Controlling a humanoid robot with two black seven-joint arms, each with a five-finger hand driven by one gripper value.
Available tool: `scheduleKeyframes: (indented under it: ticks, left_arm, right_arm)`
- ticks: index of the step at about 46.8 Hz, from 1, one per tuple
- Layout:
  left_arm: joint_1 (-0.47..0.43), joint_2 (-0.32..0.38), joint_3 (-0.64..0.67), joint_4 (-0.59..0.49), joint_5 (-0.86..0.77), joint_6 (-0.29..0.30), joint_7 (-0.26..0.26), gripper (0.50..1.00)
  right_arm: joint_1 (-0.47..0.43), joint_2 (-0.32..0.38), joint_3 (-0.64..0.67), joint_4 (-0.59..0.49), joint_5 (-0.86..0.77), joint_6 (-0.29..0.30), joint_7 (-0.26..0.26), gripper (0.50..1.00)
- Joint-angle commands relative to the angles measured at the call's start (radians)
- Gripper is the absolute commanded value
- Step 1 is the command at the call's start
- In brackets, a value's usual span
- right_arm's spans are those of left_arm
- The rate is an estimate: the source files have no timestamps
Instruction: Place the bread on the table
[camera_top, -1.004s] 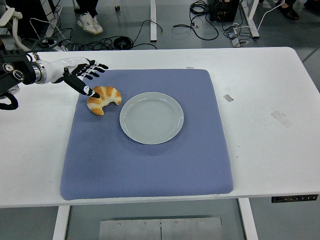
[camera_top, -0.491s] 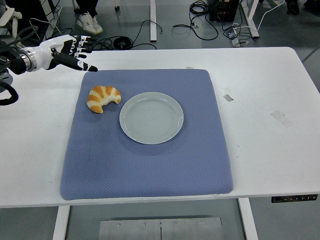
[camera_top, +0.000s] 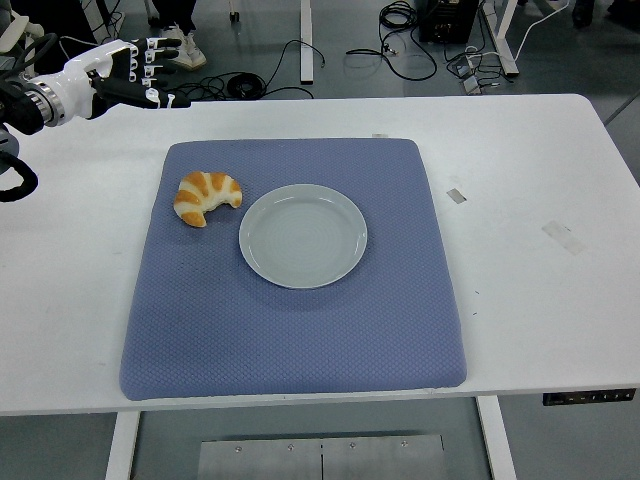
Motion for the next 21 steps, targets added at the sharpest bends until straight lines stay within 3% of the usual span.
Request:
scheduleKeyframes:
  ticks: [1,21]
  left_arm:
    - [0.005,-0.001,0.0,0.0,0.0,0.0,0.0,0.974]
    - [0.012,-0.017,0.0,0.0,0.0,0.0,0.0,0.974]
  right_arm:
    - [0.0,0.0,0.0,0.0,0.0,0.0,0.0,1.0]
    - [-0.006,0.0,0.004,0.006,0.0,0.003,0.0,1.0]
